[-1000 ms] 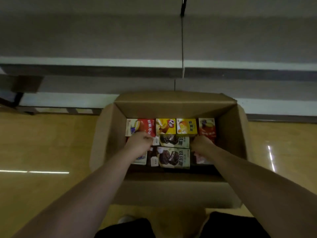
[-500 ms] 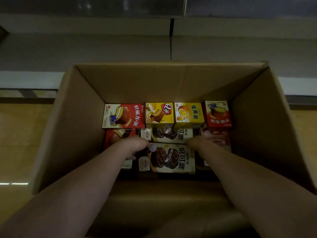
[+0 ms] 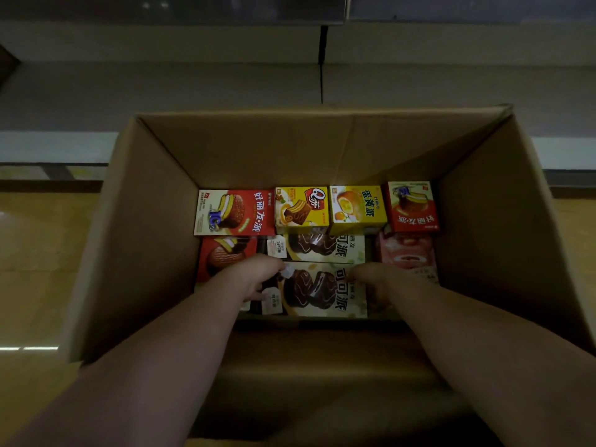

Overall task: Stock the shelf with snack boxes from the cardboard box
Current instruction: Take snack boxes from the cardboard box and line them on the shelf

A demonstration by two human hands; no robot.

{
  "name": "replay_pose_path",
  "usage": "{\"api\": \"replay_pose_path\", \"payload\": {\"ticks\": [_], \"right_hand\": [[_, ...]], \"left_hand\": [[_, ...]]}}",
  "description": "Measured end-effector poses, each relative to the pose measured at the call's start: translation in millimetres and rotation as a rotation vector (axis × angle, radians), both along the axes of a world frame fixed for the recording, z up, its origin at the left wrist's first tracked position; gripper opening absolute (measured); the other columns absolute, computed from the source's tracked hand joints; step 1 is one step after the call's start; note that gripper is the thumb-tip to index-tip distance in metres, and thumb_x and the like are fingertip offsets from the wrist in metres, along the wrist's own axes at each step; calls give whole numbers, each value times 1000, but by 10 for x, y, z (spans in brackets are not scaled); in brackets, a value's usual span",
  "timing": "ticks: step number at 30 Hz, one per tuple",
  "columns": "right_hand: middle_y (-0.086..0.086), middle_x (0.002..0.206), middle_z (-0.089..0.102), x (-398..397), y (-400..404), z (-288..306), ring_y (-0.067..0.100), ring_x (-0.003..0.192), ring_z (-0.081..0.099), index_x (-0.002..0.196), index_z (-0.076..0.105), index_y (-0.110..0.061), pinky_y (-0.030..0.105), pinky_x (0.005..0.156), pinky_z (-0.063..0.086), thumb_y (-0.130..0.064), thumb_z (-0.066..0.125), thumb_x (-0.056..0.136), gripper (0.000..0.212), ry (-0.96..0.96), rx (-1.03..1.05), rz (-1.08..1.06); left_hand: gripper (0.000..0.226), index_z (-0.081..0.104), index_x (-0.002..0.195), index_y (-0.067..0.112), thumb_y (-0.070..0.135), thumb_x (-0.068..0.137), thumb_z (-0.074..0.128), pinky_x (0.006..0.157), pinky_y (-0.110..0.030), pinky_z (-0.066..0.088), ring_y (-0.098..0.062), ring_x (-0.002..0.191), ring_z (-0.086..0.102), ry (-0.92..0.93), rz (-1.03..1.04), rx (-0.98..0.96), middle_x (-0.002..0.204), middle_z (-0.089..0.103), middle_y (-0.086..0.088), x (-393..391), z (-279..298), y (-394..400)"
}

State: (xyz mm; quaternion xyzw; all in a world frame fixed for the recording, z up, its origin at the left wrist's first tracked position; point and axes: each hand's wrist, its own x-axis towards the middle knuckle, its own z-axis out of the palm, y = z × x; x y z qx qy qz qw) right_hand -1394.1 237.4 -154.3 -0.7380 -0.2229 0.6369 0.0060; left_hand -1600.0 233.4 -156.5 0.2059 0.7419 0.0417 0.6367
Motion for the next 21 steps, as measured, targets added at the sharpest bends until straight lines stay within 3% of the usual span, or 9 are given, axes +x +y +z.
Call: {"api": "replay_pose_path", "payload": {"ticks": [3, 6, 8, 11, 13, 17, 19, 21], "right_hand": [[13, 89, 63, -22, 14, 46, 27, 77, 60, 113, 56, -9, 39, 61, 46, -1, 43, 98, 21, 0, 2, -22], [21, 121, 62, -58, 41, 52, 36, 105, 59, 126, 53, -2, 44, 77, 45, 0, 44, 98, 29, -21, 37, -53], [21, 130, 57, -67, 78, 77, 36, 115, 56, 129, 51, 2, 41, 81, 42, -2, 48, 98, 31, -35, 43, -56], [20, 131, 57, -68, 120, 34, 34, 122, 53, 126, 54, 3, 37, 94, 44, -5, 59, 93, 35, -66, 71, -1], [20, 130, 58, -72, 100, 22, 34, 119, 56, 126, 56, 2, 45, 101, 45, -9, 67, 88, 41, -61, 93, 15], [19, 121, 63, -46, 66, 50, 33, 108, 60, 121, 60, -3, 45, 90, 50, -27, 76, 80, 50, -22, 125, -86], [17, 120, 64, -8, 93, 11, 34, 110, 58, 118, 60, -7, 46, 90, 47, -41, 83, 69, 64, 5, 118, -98], [15, 123, 63, 112, 140, -246, 37, 116, 56, 118, 60, -10, 56, 99, 42, -59, 89, 38, 98, 11, 96, -64]], "left_hand": [[61, 36, 147, 16, 22, 91, 62, 103, -46, 43, -33, 138, 35, 4, 9, -20, 150, 38, -13, -17, -3, 21], [61, 37, 146, 17, 22, 92, 62, 104, -47, 43, -33, 137, 36, 25, -28, -15, 150, 38, -13, -28, -28, 29], [58, 37, 145, 17, 21, 93, 60, 103, -45, 44, -32, 137, 36, 50, -93, 12, 151, 37, -11, -17, -35, 45], [46, 44, 139, 12, 20, 95, 55, 102, -40, 45, -27, 134, 38, 91, -185, 65, 148, 40, -9, 28, 2, 76], [43, 45, 137, 11, 17, 95, 53, 101, -39, 45, -25, 132, 40, 103, -206, 85, 146, 41, -9, 49, 18, 86], [43, 44, 137, 11, 19, 96, 53, 99, -37, 45, -25, 131, 41, 103, -236, 88, 144, 42, -9, 61, 53, 84], [45, 44, 138, 12, 21, 95, 55, 95, -35, 46, -25, 130, 41, 91, -236, 77, 144, 42, -9, 57, 67, 83], [46, 44, 138, 12, 20, 95, 56, 91, -35, 47, -26, 130, 42, 82, -234, 75, 144, 43, -8, 61, 94, 99]]}}
